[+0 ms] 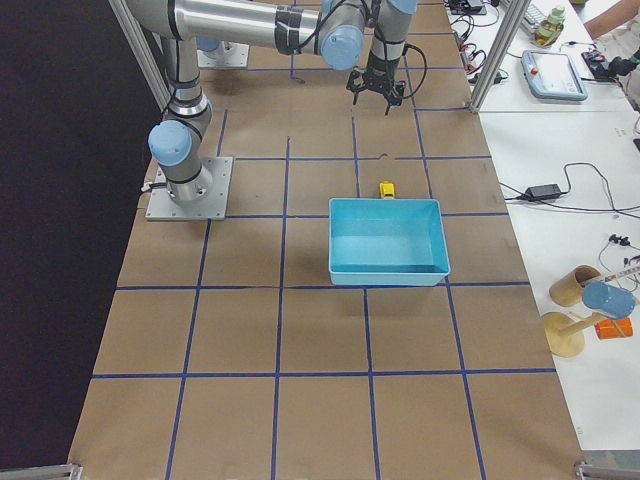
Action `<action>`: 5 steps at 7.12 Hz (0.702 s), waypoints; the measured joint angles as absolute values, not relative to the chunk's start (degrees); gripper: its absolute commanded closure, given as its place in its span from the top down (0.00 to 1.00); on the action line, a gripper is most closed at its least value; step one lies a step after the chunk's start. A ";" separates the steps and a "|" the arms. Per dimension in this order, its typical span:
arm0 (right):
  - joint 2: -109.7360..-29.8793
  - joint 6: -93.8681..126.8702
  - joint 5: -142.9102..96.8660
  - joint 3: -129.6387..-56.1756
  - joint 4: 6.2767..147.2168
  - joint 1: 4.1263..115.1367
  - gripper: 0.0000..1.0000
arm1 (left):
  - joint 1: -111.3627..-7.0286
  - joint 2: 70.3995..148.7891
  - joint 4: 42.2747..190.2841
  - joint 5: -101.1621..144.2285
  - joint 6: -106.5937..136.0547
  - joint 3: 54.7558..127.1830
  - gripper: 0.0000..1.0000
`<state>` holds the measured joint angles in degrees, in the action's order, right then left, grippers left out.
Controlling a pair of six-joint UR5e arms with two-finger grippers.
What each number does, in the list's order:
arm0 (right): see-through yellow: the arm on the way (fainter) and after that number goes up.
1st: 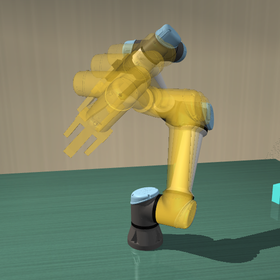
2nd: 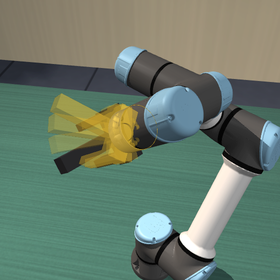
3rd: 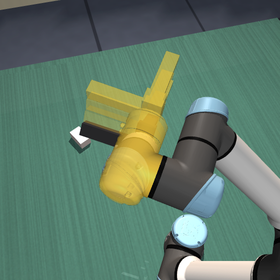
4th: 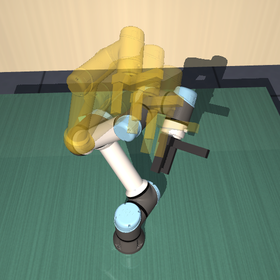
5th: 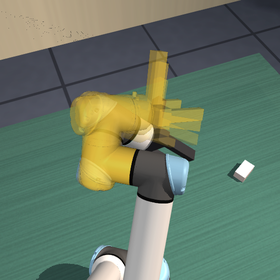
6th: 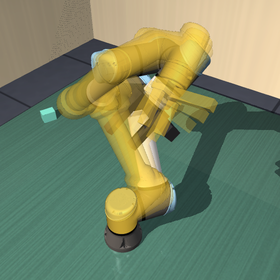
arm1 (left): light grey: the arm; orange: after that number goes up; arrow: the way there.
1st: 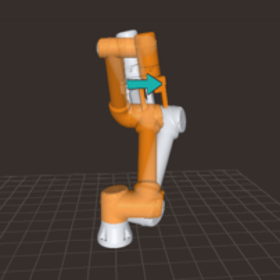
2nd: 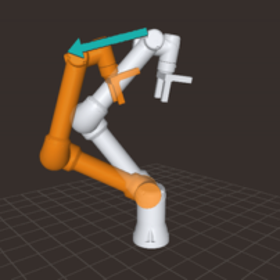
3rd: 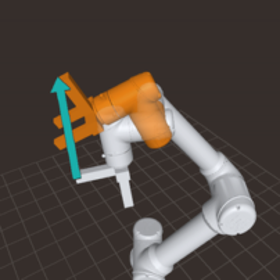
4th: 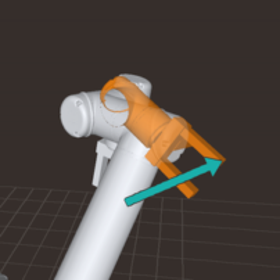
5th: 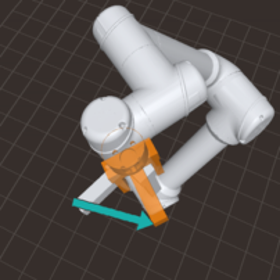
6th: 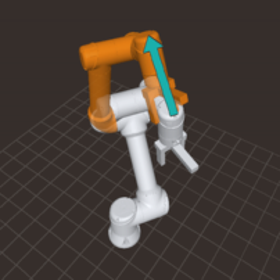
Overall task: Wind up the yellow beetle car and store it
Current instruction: 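Move the right gripper down over the stopped yellow car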
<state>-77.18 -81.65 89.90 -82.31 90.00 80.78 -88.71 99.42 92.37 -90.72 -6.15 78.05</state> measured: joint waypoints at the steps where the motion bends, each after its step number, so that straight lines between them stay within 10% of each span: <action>1: -74.78 -86.35 90.14 -82.28 91.96 79.86 1.00 | -88.74 99.46 92.37 -90.68 -6.15 78.02 0.99; 5: -65.45 -96.13 90.41 -82.34 102.70 78.74 1.00 | -88.77 99.38 92.37 -90.71 -6.15 78.17 0.99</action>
<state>-65.45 -96.13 90.41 -82.34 102.70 78.74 -88.77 99.38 92.37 -90.71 -6.15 78.17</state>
